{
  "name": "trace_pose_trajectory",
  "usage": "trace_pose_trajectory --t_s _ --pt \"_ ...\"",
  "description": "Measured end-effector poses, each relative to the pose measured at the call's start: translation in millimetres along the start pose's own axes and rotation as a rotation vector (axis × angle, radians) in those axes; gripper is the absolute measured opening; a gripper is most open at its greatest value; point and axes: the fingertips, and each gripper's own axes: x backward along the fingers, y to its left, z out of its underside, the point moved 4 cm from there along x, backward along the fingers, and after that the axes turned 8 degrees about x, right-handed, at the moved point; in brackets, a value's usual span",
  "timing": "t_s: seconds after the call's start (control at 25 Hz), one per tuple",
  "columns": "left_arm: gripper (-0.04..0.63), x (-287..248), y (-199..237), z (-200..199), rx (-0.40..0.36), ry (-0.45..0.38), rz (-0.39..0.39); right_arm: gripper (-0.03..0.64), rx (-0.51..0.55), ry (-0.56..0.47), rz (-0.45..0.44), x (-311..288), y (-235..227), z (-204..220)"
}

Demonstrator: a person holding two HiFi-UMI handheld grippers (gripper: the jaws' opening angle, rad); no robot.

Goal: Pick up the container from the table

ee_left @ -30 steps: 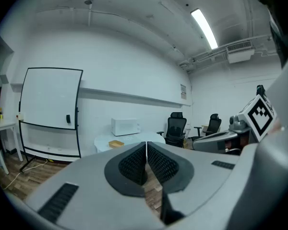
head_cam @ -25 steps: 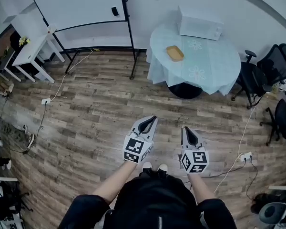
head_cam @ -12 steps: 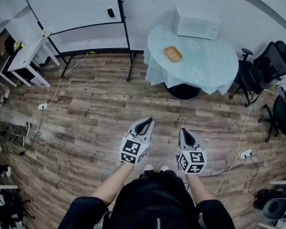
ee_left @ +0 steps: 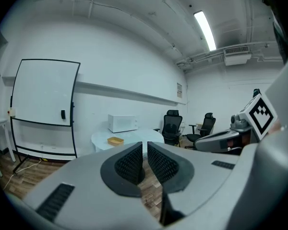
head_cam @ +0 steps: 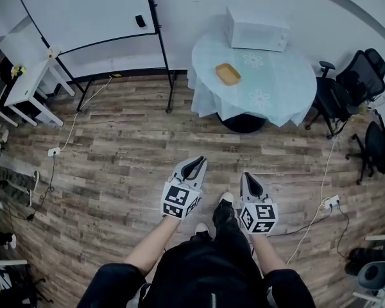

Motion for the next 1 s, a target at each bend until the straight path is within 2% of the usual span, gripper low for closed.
trace_pose_trajectory --t_s 0.28,0.6,1.0 --pt "0.020 -35 15 -3 0.001 0.022 0.008 0.025 -0.009 0.006 -0.006 -31 -18 -1" --pt "0.020 -85 43 -17 -0.003 0.046 -0.007 0.025 0.000 0.008 -0.038 -85 -44 -21" --pt "0.020 -171 72 -43 0.013 0.055 -0.049 0.025 0.022 0.028 -0.096 -162 -105 -50"
